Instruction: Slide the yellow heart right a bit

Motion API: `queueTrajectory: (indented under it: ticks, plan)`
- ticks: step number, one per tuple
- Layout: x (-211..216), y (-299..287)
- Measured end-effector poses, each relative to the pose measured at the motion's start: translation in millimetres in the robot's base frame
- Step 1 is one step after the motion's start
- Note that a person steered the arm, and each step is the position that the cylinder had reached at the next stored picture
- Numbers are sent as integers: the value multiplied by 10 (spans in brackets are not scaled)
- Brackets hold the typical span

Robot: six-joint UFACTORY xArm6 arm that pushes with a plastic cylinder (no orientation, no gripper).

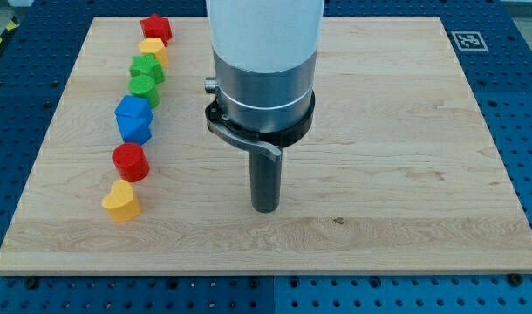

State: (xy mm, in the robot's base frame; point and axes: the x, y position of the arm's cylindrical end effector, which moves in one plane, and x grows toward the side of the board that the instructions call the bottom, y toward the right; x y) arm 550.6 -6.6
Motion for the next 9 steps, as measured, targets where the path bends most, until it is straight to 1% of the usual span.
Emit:
queueTrajectory:
  ticks: [1, 2, 4, 5, 6, 7, 8, 9]
  plan:
    - [0, 0]
    - [75, -205]
    - [486, -570]
    - [598, -905]
    - [612, -1431]
    - [438, -1919]
    - [44, -1990]
    - [46, -1988]
